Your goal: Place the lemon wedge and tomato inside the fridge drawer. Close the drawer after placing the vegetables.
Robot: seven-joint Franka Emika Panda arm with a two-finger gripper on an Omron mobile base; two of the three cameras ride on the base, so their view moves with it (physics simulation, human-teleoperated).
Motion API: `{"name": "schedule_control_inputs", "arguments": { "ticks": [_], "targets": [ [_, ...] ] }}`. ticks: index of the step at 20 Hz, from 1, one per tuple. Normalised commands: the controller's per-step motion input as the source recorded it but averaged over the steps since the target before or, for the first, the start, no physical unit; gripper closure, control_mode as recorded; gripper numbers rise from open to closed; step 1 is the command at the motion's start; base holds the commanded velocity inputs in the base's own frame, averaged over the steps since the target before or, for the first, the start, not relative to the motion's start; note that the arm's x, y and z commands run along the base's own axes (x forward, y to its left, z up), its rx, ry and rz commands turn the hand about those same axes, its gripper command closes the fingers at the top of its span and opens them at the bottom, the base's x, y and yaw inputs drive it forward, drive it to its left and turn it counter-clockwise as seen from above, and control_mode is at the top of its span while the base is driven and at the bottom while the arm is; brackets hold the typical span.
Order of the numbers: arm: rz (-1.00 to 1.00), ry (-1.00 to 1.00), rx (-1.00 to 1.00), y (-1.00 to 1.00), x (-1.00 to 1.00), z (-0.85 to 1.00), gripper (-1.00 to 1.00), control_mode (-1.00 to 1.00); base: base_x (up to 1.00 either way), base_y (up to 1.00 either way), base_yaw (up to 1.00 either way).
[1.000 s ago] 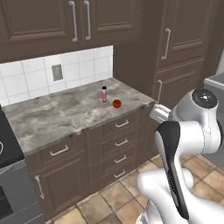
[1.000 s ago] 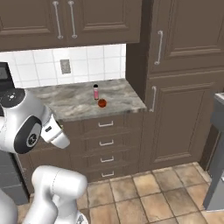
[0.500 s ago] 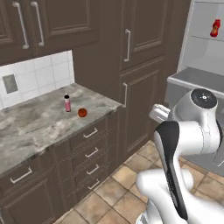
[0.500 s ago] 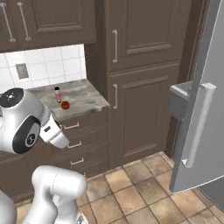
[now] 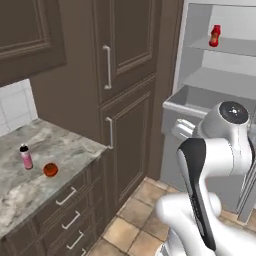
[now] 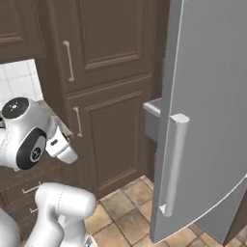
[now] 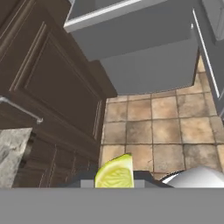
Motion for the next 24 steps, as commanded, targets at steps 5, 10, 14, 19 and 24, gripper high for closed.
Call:
{"name": "schedule_control_inputs", "arguments": {
  "ticks": [5,10,14,19,24],
  "targets": [
    [0.00,0.00,0.00,0.00,0.00,0.00,1.00,1.00,0.08,0.47,-0.48],
    [0.00,0.00,0.00,0.00,0.00,0.00,1.00,1.00,0.13,0.70,-0.55],
    [0.00,0.00,0.00,0.00,0.00,0.00,1.00,1.00,0.94,0.54,-0.42],
    [0.00,0.00,0.00,0.00,0.00,0.00,1.00,1.00,0.92,0.03,-0.25],
    [0.00,0.00,0.00,0.00,0.00,0.00,1.00,1.00,0.64,-0.23,-0.11]
  ]
}}
